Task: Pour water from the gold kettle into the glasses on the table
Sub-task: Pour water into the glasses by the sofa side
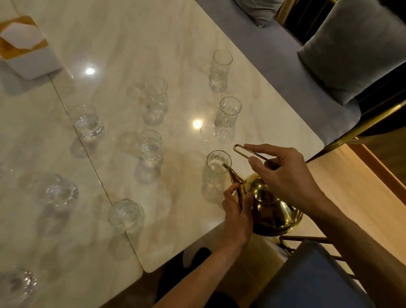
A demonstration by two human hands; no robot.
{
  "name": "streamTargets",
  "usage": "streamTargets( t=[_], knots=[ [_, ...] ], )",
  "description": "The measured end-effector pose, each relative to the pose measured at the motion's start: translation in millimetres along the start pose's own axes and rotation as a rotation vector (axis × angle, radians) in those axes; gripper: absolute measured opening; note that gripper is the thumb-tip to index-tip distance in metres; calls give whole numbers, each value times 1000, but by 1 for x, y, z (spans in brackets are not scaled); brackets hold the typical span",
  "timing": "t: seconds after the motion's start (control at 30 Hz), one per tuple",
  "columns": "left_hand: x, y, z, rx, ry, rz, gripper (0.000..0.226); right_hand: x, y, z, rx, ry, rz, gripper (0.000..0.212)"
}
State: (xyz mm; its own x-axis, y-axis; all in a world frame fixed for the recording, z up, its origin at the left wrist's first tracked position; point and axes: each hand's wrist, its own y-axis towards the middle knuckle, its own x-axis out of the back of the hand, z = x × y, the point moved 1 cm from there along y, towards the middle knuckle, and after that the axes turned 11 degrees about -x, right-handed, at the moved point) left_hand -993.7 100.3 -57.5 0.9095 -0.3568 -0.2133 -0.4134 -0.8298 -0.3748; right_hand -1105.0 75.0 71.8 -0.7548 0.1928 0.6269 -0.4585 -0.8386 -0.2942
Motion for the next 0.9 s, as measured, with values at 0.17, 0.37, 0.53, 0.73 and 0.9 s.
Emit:
streamTargets(
  t=[0.17,0.37,0.53,0.73,0.9],
  knots=[
    [-3,1,-1,13,-35,6,86,3,1,9,-8,-15,8,30],
    [-8,-1,-11,27,-29,-14,53,7,0,16,-22,-29,19,31],
    [-10,-5,-10,37,-63,9,92,9,0,19,-23,-43,21,32],
    [-11,-7,-3,43,-106,29,81,8,1,21,-31,-77,25,32],
    [-11,-10,-4,55,-121,35,83,8,3,21,-33,-104,27,32]
  ],
)
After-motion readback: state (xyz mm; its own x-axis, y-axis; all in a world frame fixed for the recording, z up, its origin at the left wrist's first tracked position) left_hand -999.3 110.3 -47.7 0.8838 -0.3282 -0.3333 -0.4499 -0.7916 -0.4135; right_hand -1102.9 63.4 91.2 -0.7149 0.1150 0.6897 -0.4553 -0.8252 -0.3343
